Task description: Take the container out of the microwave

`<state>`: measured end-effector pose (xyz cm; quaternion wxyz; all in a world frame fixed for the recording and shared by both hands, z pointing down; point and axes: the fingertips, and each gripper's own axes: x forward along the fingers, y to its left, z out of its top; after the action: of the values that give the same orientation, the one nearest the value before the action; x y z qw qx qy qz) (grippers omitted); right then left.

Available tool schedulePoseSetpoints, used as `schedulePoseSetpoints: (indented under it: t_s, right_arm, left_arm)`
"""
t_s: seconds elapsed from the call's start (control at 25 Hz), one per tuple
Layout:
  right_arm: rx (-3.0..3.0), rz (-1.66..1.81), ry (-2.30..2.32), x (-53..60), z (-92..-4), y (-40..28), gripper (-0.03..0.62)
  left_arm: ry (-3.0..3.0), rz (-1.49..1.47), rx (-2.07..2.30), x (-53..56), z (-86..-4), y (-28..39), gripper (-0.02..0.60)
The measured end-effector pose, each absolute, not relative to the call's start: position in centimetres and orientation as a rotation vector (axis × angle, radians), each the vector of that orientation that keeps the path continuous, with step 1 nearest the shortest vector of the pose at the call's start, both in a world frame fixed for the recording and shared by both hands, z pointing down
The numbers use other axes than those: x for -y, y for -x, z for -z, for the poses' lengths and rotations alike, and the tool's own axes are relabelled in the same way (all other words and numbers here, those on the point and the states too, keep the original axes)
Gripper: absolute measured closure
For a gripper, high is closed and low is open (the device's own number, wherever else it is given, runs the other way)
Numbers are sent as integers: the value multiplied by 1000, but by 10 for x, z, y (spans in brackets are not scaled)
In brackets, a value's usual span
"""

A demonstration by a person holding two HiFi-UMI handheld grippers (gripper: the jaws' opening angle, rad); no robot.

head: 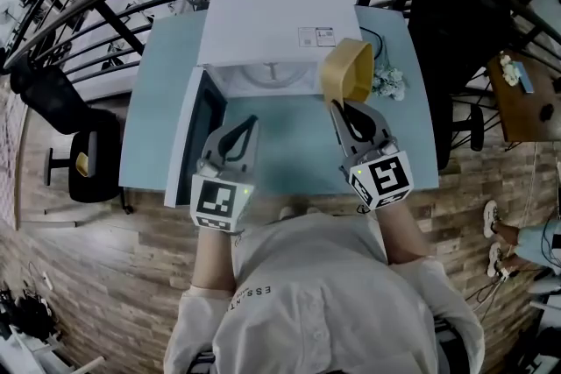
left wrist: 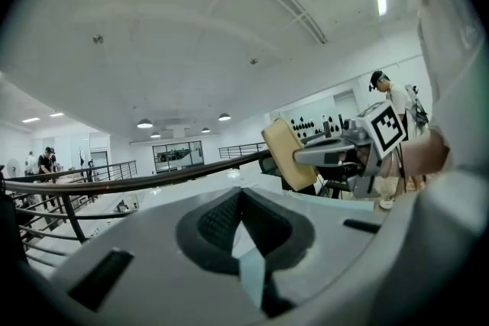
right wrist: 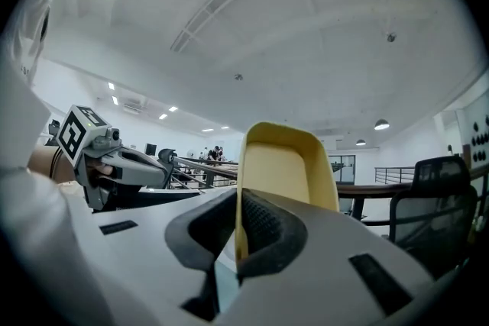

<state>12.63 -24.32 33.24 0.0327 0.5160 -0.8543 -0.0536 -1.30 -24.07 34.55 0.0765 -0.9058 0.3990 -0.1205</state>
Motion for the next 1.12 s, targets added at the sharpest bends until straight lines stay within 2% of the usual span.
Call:
schedulePoseSetpoints:
  t_s: [1.12]
  right_arm:
    - [2674,212,-1530,258,-330,-119,571]
  left_arm:
    - [2706,360,-1263,263,-336,11,588]
